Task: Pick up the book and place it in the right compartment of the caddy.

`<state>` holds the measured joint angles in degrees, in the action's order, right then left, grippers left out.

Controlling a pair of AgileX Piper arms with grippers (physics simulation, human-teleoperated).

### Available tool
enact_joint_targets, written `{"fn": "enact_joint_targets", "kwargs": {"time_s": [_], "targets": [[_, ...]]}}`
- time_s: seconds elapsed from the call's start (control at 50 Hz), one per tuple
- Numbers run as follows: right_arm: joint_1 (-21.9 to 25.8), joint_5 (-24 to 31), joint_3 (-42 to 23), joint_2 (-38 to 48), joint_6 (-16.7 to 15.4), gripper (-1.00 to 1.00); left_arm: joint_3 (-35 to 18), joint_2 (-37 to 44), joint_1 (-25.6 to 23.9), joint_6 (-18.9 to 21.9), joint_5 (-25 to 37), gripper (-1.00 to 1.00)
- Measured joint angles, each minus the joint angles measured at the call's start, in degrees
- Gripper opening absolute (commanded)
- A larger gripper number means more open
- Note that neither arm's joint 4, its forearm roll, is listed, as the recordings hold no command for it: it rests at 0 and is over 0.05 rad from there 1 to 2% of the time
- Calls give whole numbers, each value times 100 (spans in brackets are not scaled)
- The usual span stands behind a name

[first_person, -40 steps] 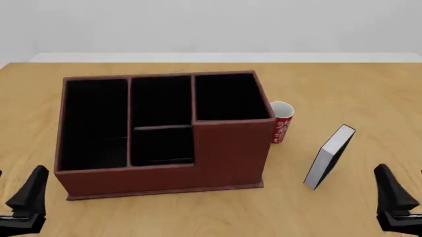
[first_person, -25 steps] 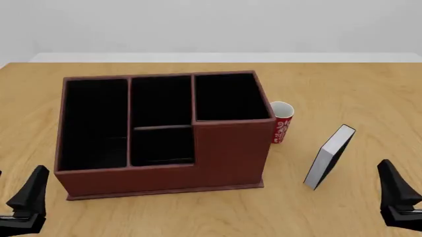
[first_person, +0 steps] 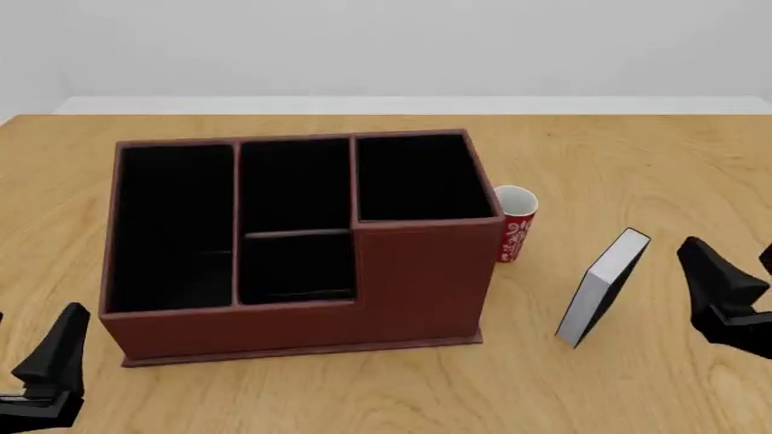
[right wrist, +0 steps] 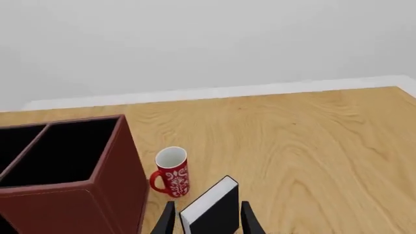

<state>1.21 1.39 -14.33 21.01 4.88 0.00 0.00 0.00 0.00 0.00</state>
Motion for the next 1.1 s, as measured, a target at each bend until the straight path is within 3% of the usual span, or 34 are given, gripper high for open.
{"fn": "enact_joint_targets", "kwargs": {"time_s": [0.42, 1.1], "targets": [[246, 429, -981, 1487, 264, 100, 0, 0, 0, 0, 0, 100], [633, 1955, -3032, 3107, 1031, 100, 0, 0, 0, 0, 0, 100]]}}
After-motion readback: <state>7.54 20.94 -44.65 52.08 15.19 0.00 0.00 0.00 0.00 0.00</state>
